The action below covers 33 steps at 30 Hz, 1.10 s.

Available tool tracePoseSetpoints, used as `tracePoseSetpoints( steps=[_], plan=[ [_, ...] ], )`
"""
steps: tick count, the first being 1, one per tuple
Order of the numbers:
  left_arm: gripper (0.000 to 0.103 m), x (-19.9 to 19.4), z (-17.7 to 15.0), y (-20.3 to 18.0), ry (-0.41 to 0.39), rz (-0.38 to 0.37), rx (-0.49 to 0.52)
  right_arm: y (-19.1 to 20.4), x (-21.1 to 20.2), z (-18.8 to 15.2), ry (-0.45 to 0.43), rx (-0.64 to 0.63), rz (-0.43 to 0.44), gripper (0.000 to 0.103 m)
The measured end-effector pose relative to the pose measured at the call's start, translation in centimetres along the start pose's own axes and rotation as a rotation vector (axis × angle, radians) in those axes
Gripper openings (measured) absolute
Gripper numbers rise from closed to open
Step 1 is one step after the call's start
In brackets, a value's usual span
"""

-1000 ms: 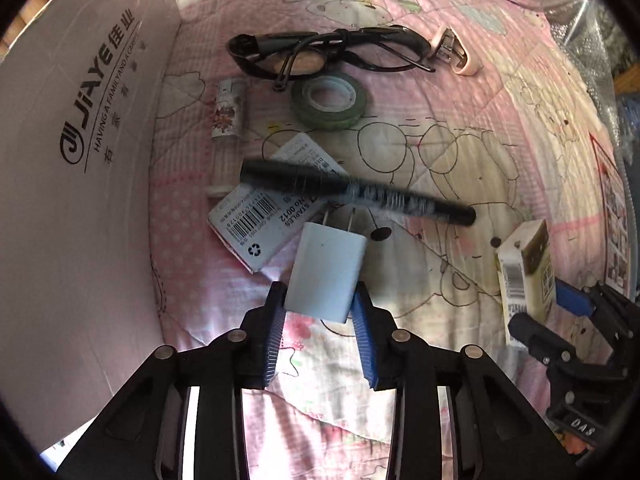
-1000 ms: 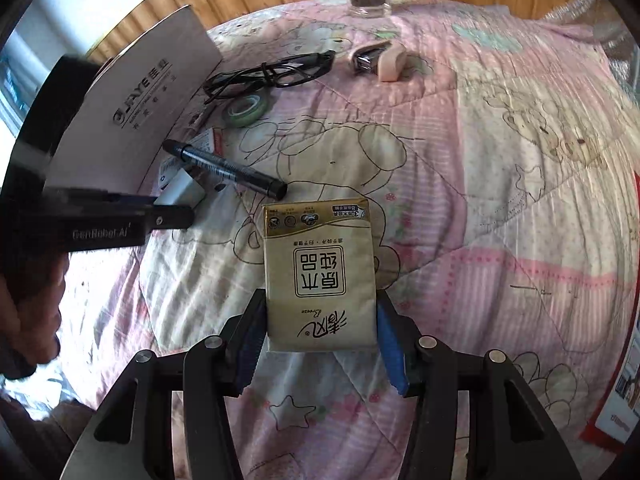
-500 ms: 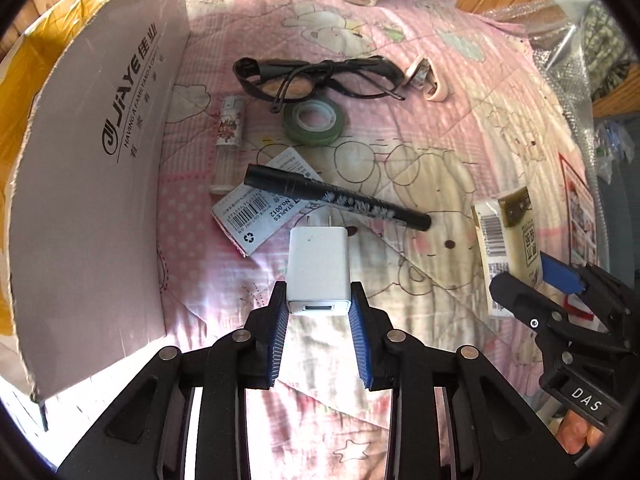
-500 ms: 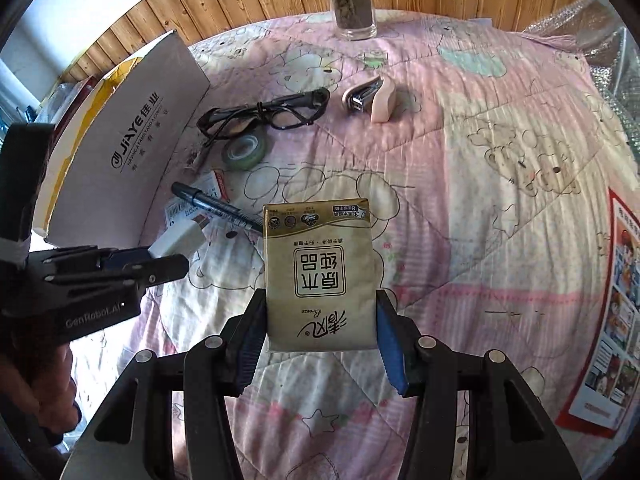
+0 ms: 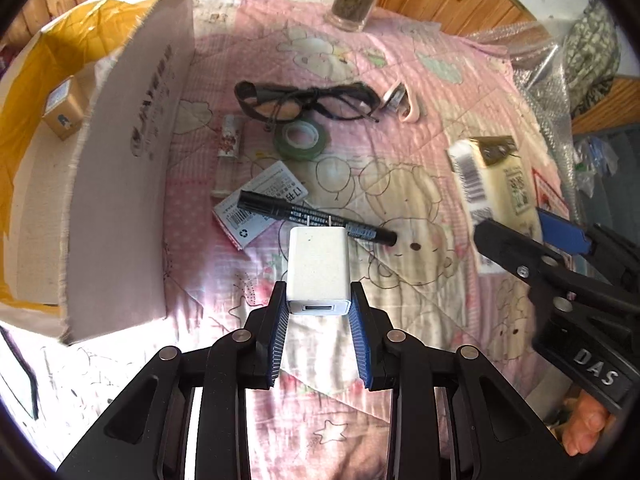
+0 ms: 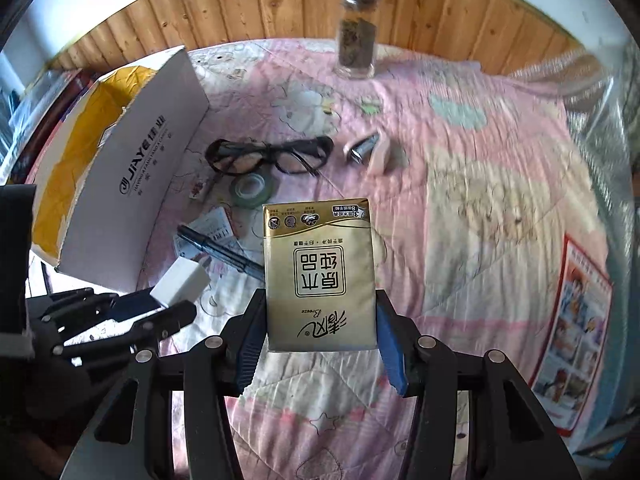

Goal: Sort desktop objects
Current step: 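Carry the gold carton and white charger over the cardboard box with both tools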

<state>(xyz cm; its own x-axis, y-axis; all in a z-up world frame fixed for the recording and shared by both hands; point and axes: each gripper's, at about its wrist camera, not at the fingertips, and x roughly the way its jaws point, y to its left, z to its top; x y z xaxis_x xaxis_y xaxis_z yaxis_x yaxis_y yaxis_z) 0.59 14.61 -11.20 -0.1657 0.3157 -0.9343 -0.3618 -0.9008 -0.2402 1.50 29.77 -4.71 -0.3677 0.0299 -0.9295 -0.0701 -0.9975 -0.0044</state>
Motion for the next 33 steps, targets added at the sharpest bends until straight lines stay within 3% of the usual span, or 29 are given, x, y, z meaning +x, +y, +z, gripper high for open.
tracePoseSetpoints(
  steps=[19, 33],
  plan=[
    [0.030, -8.3, -0.6, 6.9, -0.172, -0.024, -0.203, 10.0, -2.7, 4.4, -0.049, -0.254, -0.030, 0.052],
    [0.030, -11.3, -1.1, 11.5, -0.253, -0.010, -0.330, 16.0, -3.7, 6.5, -0.101, -0.402, 0.000, 0.052]
  ],
)
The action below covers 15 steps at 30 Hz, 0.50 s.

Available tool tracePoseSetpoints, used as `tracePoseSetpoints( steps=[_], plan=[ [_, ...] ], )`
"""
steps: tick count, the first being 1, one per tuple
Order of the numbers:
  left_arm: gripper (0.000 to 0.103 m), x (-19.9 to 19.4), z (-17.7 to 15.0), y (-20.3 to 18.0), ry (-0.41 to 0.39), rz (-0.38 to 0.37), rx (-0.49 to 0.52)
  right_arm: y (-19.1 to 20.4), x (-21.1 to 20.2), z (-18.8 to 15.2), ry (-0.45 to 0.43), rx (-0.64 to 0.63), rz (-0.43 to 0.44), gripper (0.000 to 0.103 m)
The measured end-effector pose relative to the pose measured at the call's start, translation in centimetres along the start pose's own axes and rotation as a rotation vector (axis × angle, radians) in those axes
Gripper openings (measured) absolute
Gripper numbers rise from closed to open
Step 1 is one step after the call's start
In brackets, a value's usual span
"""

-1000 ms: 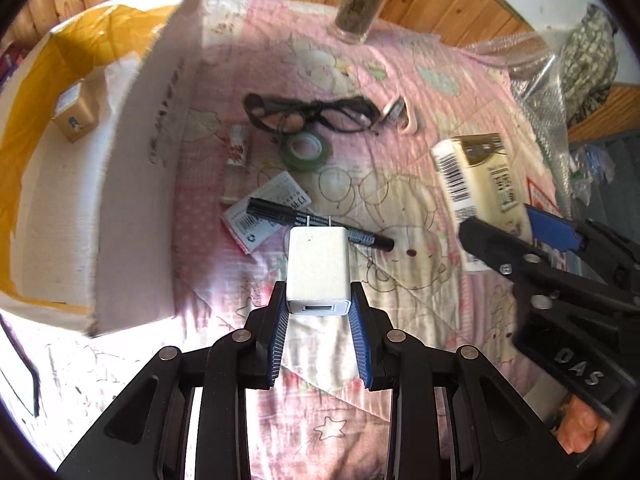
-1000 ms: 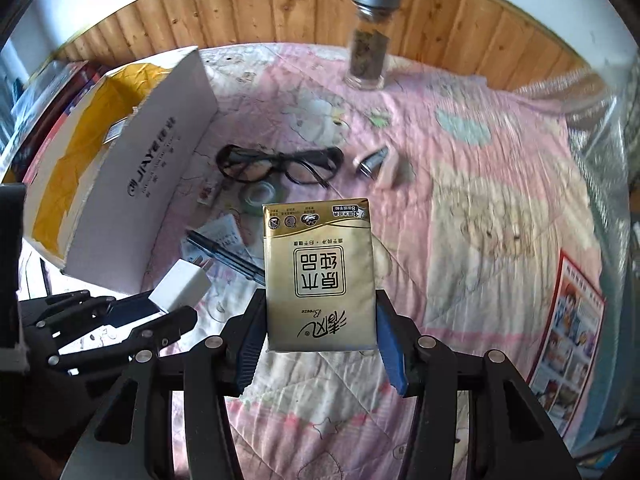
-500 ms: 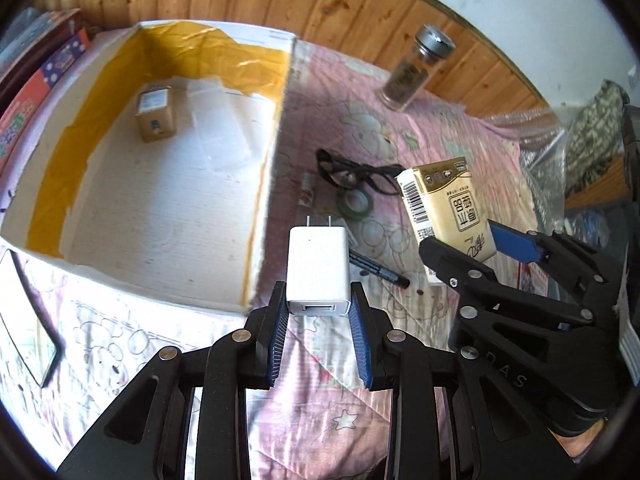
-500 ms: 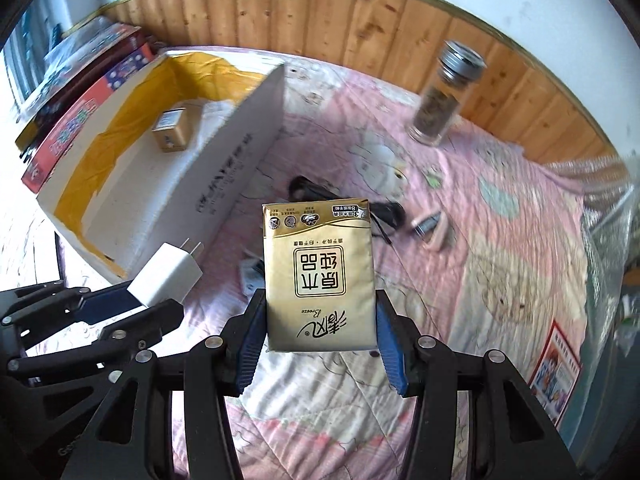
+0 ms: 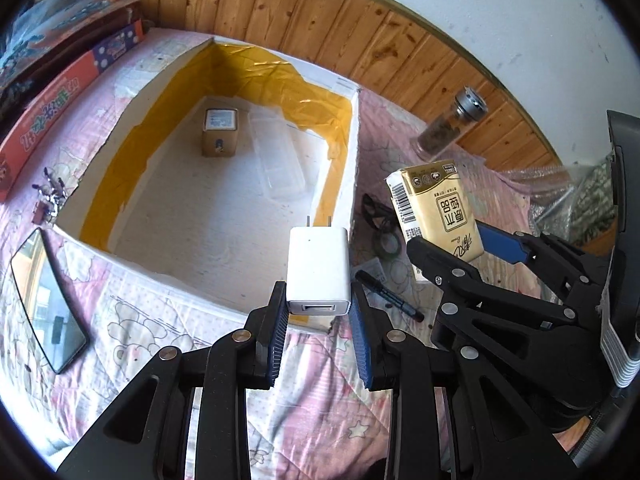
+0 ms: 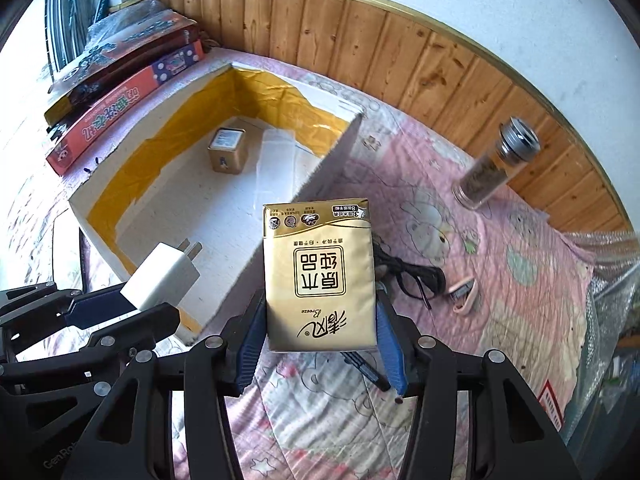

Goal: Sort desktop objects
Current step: 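Carry the gold carton and white charger over the cardboard box with both tools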

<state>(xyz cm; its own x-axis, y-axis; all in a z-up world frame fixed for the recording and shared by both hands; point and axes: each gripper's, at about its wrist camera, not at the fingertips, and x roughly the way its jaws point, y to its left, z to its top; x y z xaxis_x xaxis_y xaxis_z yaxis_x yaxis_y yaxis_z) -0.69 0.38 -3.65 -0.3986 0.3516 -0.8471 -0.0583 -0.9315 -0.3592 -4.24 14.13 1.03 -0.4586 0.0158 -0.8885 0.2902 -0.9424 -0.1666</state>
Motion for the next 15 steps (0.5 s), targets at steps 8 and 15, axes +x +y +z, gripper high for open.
tracePoseSetpoints(
  steps=[8, 15],
  plan=[
    [0.030, -0.8, 0.8, 2.0, -0.028, 0.012, -0.050, 1.8, -0.2, 2.3, -0.024, -0.054, 0.027, 0.052],
    [0.030, -1.5, 1.3, 3.9, -0.046, 0.031, -0.094, 3.5, 0.0, 4.1, -0.033, -0.095, 0.054, 0.052]
  ],
)
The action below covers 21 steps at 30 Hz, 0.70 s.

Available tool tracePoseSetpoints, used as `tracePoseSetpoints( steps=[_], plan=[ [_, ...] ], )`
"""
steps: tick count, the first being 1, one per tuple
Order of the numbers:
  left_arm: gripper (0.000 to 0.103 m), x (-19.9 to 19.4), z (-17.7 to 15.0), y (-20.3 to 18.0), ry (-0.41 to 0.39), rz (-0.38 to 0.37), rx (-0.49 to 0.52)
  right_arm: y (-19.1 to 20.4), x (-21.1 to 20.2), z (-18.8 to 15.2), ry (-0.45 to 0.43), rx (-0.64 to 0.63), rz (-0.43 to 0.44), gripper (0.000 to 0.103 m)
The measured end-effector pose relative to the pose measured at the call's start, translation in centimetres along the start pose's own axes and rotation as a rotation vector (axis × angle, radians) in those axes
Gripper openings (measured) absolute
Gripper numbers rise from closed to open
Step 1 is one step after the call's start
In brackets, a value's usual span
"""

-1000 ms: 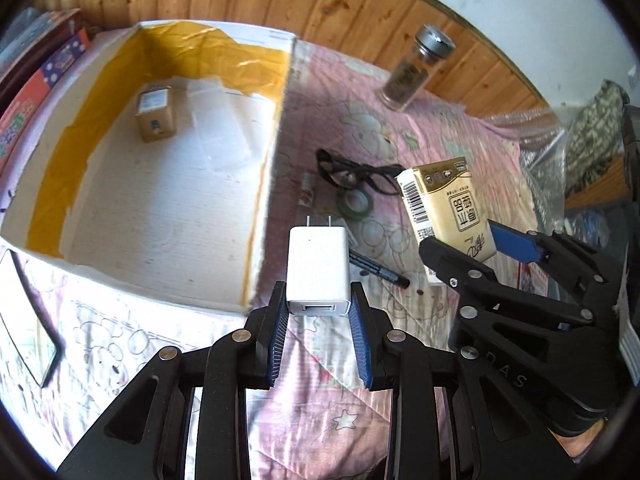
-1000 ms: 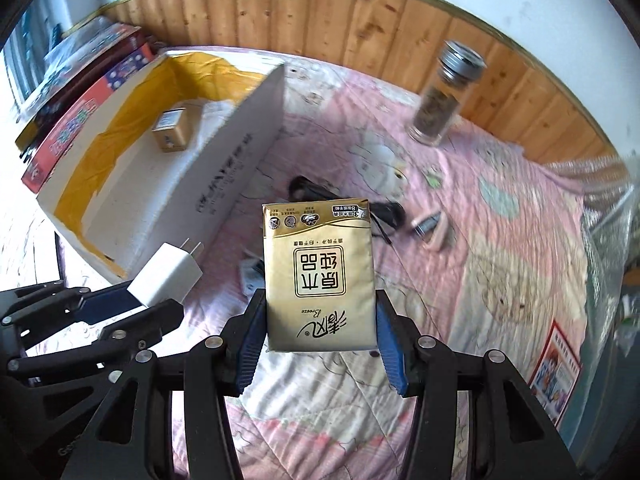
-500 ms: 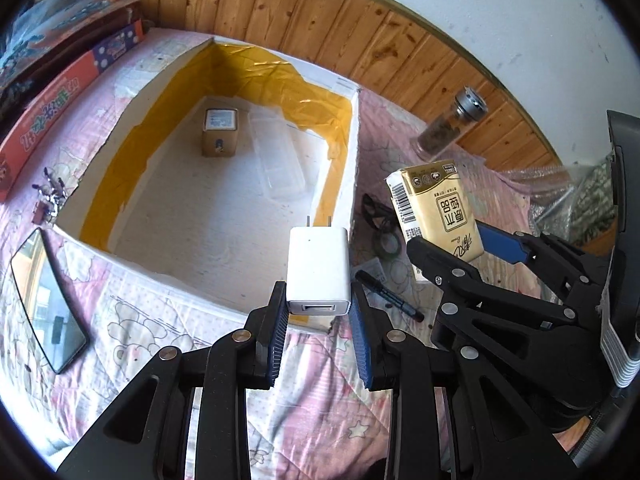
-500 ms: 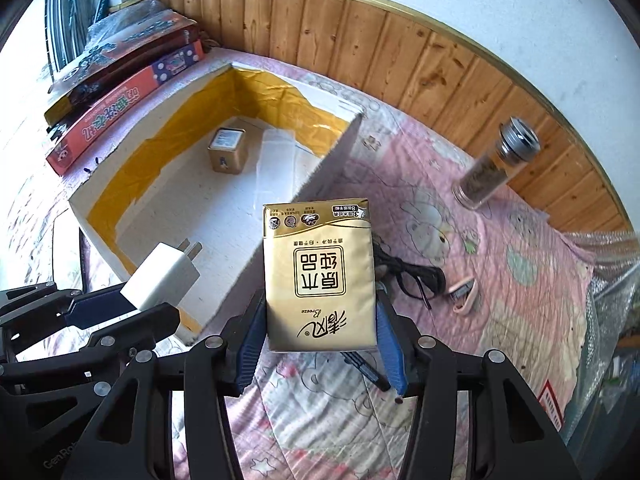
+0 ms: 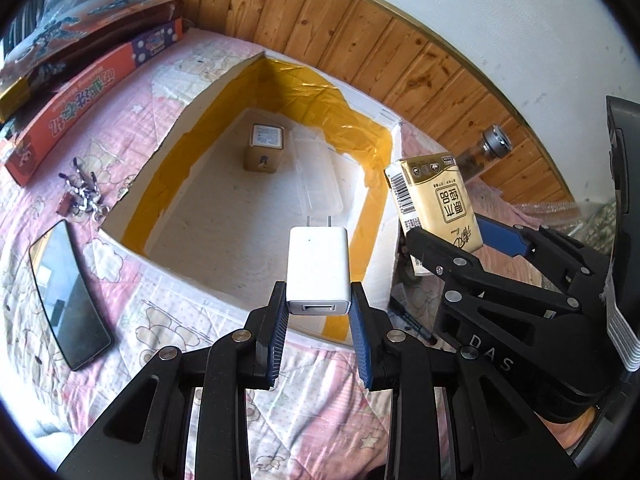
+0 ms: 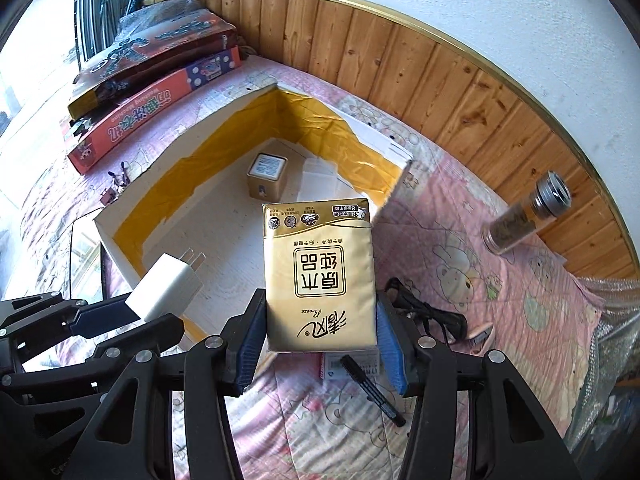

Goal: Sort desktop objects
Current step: 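Carry the gold carton and white charger over the cardboard box with both tools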

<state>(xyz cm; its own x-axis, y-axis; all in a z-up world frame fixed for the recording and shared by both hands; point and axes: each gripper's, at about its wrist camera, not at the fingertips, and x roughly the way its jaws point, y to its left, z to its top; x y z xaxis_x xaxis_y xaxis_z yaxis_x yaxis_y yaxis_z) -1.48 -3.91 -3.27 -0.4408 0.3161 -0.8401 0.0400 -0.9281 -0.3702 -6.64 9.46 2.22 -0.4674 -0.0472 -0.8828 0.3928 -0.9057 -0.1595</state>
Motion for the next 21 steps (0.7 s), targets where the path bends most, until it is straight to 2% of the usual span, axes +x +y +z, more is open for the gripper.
tracePoseSetpoints(
  steps=[9, 21],
  plan=[
    [0.030, 0.3, 0.9, 2.5, 0.003, 0.033, -0.061, 1.7, 0.8, 2.0, -0.006, -0.043, 0.032, 0.052],
    [0.030, 1.2, 3.0, 4.6, 0.026, 0.113, -0.112, 2.4, 3.5, 4.2, 0.022, -0.047, 0.140, 0.052]
  ],
)
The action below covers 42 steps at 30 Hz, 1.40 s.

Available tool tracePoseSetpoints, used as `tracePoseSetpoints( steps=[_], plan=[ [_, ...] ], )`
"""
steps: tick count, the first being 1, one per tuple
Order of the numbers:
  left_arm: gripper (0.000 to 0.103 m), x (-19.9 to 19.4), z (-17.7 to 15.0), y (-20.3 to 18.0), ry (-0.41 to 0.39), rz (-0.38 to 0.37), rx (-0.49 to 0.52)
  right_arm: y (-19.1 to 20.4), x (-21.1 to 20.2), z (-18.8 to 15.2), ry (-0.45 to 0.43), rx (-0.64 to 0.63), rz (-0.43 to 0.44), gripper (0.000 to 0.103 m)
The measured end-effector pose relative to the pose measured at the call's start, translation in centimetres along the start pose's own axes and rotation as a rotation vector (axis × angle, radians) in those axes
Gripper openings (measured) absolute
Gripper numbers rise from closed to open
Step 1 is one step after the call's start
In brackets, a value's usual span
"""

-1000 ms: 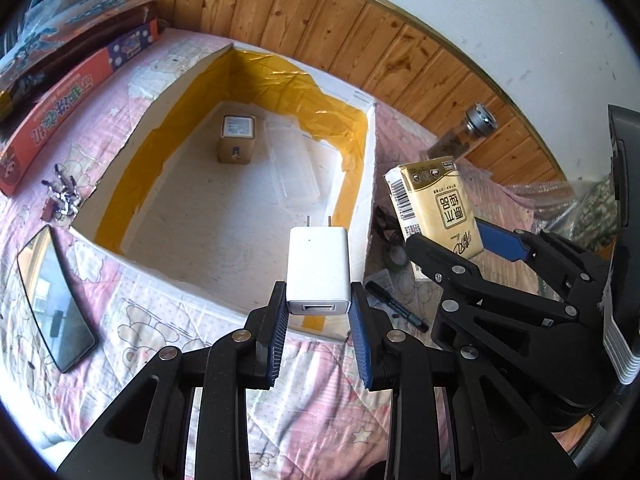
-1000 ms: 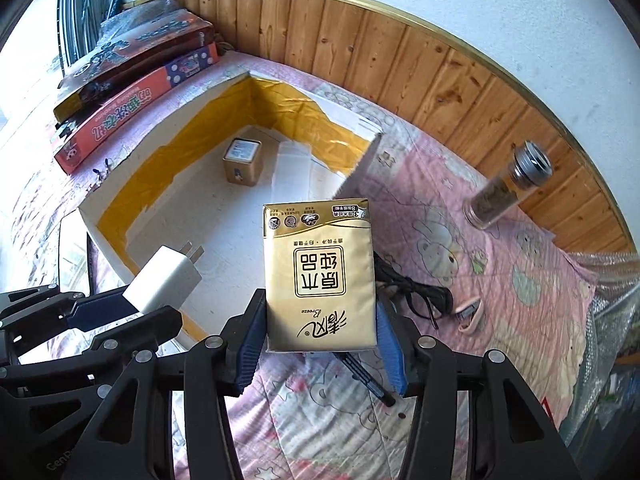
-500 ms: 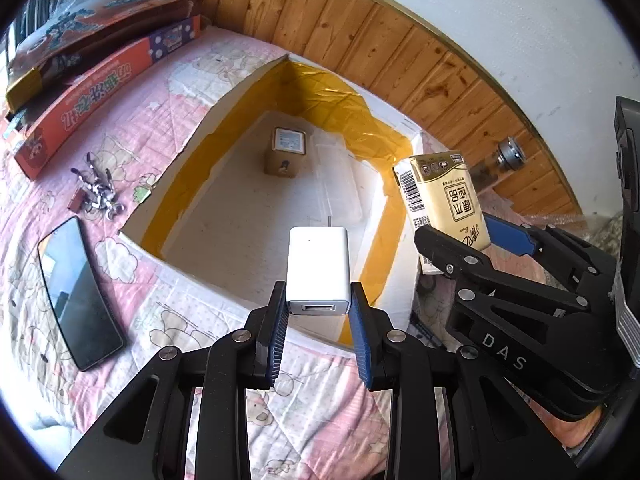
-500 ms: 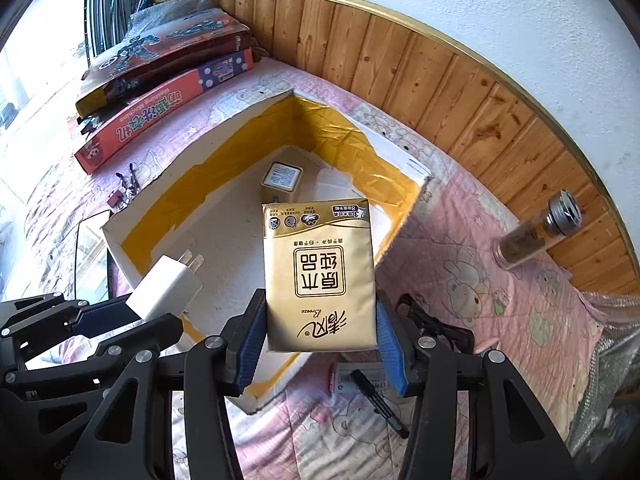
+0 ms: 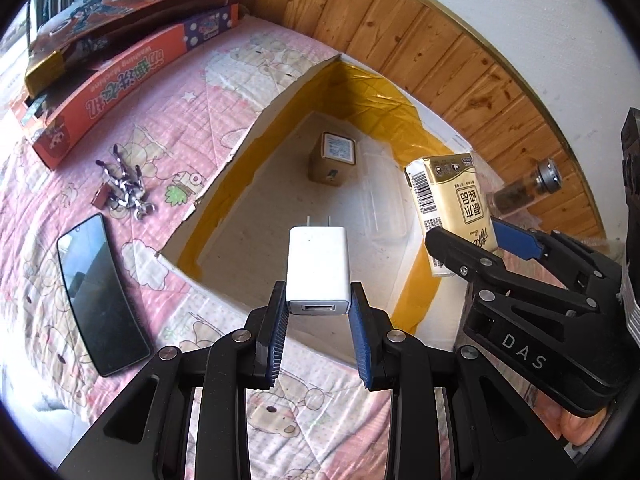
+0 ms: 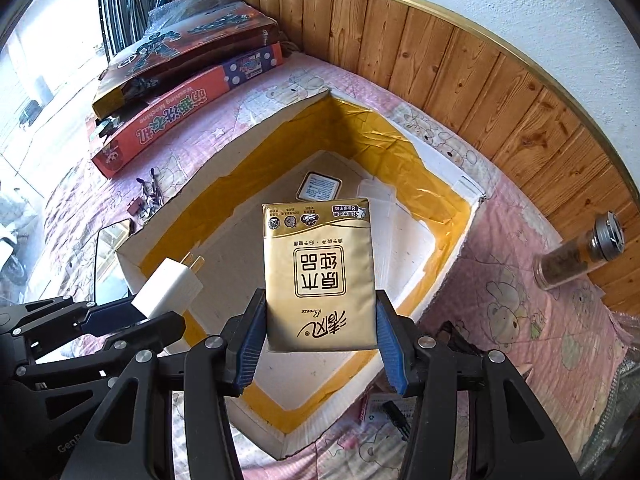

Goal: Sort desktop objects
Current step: 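Carry the gold carton and white charger over the cardboard box with both tools, then lower and release the carton and charger inside the cardboard box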

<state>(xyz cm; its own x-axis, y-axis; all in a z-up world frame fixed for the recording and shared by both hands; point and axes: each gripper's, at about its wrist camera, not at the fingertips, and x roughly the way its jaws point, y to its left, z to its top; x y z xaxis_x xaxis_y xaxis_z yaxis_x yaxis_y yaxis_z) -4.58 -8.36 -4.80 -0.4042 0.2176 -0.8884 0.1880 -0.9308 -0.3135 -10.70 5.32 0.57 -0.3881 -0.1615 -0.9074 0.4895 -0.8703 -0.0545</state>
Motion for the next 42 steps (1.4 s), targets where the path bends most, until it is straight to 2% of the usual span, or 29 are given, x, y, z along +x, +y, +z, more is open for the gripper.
tracePoseSetpoints(
  steps=[10, 27, 34, 42],
  plan=[
    [0.030, 1.5, 2.5, 1.3, 0.025, 0.029, -0.035, -0.8, 2.5, 2.0, 0.024, 0.015, 0.057, 0.052],
    [0.030, 4.9, 5.7, -0.5, 0.059, 0.048, -0.024, -4.2, 6.3, 3.9, 0.066, 0.053, 0.066, 0.052],
    [0.030, 7.0, 7.0, -1.4, 0.090, 0.056, -0.022, -5.4, 7.8, 5.0, 0.075, 0.053, 0.073, 0.052],
    [0.030, 9.5, 7.9, -1.0, 0.145, 0.049, -0.066, -5.7, 9.7, 6.0, 0.097, 0.035, 0.088, 0.052]
  ],
)
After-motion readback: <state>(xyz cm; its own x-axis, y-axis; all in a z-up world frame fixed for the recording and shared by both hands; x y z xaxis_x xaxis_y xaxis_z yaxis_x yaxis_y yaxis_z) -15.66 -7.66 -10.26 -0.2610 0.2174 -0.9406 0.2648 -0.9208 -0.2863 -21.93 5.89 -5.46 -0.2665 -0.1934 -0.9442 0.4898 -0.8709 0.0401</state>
